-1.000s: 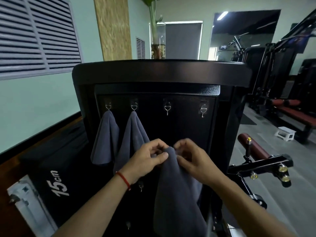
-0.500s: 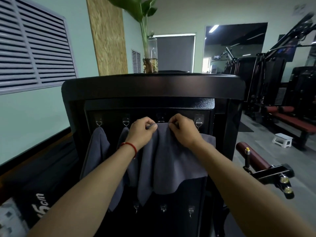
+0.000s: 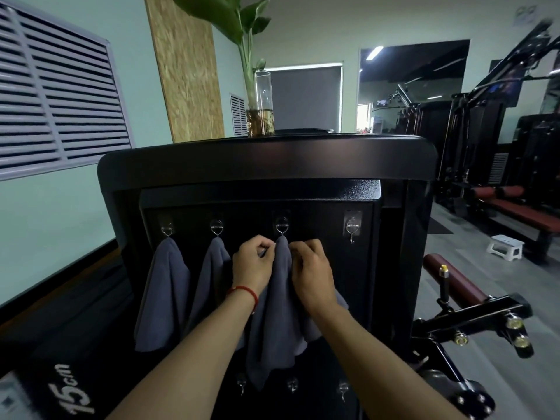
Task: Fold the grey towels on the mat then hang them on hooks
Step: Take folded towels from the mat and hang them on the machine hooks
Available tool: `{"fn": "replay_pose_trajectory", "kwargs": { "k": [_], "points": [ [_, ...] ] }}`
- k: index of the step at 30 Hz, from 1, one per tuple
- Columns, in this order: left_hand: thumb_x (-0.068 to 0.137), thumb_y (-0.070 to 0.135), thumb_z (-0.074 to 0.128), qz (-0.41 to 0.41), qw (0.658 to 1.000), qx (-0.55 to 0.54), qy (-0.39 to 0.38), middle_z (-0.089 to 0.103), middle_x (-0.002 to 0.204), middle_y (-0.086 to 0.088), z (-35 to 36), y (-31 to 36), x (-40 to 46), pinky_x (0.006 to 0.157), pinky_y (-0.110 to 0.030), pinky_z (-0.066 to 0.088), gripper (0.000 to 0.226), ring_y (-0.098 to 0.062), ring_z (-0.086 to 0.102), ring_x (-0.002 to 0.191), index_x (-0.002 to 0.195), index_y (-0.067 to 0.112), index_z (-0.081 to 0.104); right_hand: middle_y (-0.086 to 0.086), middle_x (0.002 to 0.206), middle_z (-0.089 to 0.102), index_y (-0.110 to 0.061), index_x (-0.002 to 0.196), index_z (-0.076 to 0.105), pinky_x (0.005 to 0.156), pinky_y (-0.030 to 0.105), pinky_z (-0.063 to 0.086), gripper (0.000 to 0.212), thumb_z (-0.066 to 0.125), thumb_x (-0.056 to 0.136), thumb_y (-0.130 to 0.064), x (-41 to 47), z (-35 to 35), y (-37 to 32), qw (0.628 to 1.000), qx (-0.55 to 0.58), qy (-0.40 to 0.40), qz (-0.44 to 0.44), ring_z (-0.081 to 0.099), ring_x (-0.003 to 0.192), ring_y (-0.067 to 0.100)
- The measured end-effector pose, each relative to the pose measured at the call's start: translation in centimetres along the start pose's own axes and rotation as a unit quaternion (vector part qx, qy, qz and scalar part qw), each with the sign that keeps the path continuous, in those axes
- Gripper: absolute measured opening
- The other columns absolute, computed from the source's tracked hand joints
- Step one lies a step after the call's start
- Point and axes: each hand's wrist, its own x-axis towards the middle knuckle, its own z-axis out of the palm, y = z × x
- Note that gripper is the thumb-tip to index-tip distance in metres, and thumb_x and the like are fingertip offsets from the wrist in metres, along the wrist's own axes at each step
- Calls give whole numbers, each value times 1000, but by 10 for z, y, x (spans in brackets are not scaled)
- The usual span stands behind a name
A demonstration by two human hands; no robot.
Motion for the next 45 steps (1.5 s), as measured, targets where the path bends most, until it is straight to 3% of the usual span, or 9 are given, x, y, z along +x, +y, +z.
{"fn": "replay_pose_trajectory", "kwargs": {
  "k": [5, 10, 15, 18, 25, 31, 36, 42, 45],
  "points": [
    [98, 29, 58, 60, 986, 155, -34, 65, 85, 6, -9, 4, -8, 66, -23, 47, 25, -13, 64, 81, 80, 19, 72, -10, 114, 46, -22, 107, 67, 91, 35, 34, 25, 42, 104, -27, 2, -4, 2, 994, -109, -31, -8, 39, 101, 10],
    [99, 12, 49, 124, 988, 94, 3, 66, 117, -1, -5, 21, -23, 84, -11, 43, 31, -13, 62, 107, 124, 18, 67, -1, 108, 68, -18, 134, 47, 79, 32, 54, 31, 46, 103, -14, 4, -14, -2, 991, 67, -115, 2, 66, 94, 15],
    [102, 27, 52, 144, 978, 139, -64, 56, 126, 0, -2, 22, -20, 86, -18, 39, 33, -17, 60, 111, 132, 19, 62, -3, 116, 69, -27, 137, 54, 76, 12, 45, 42, 49, 99, -12, 9, -25, 8, 975, 25, -212, 55, 62, 101, 10],
    [98, 21, 57, 152, 971, 167, -82, 50, 122, -6, 1, 24, -14, 85, -23, 40, 26, -23, 59, 105, 122, 13, 61, 2, 119, 66, -26, 136, 53, 82, 27, 46, 42, 52, 96, -13, -10, -36, 24, 959, -55, -272, 61, 62, 104, 20],
    [92, 39, 68, 69, 971, 227, 21, 45, 123, -6, 31, 34, -22, 82, -40, 54, 30, -29, 47, 112, 112, 19, 57, -4, 116, 53, -27, 134, 55, 83, 13, 43, 41, 58, 95, -16, -125, -69, 71, 951, -86, -266, 128, 59, 102, 12],
    [92, 14, 64, 47, 975, 199, 92, 53, 113, -10, 42, 23, -37, 65, -45, 57, 47, -31, 61, 93, 128, 31, 41, -5, 123, 52, -23, 138, 54, 86, 9, 44, 47, 54, 94, -7, -153, -74, 74, 960, -66, -234, 136, 60, 106, 6],
    [87, 33, 74, -39, 986, 162, 25, 58, 127, -9, 37, 7, -70, 74, -45, 59, 74, -31, 67, 104, 142, 26, 25, -7, 138, 47, -26, 145, 49, 100, 20, 48, 55, 56, 94, -6, -135, -66, 59, 976, -36, -183, 114, 56, 121, 9],
    [79, 46, 78, -95, 987, 125, -34, 62, 125, -8, 28, -26, -102, 74, -42, 58, 79, -28, 67, 104, 138, 20, 32, -5, 157, 35, -26, 156, 34, 108, 16, 29, 69, 61, 93, -13, -123, -56, 44, 964, -45, -237, 112, 39, 142, 12],
    [72, 50, 83, -69, 985, 142, -74, 49, 146, -12, 19, -38, -130, 93, -46, 54, 105, -30, 55, 128, 151, 21, 21, -2, 159, 35, -24, 156, 35, 115, 21, 28, 70, 62, 92, -12, -132, -64, 47, 963, -54, -237, 118, 37, 145, 15]
  ]
}}
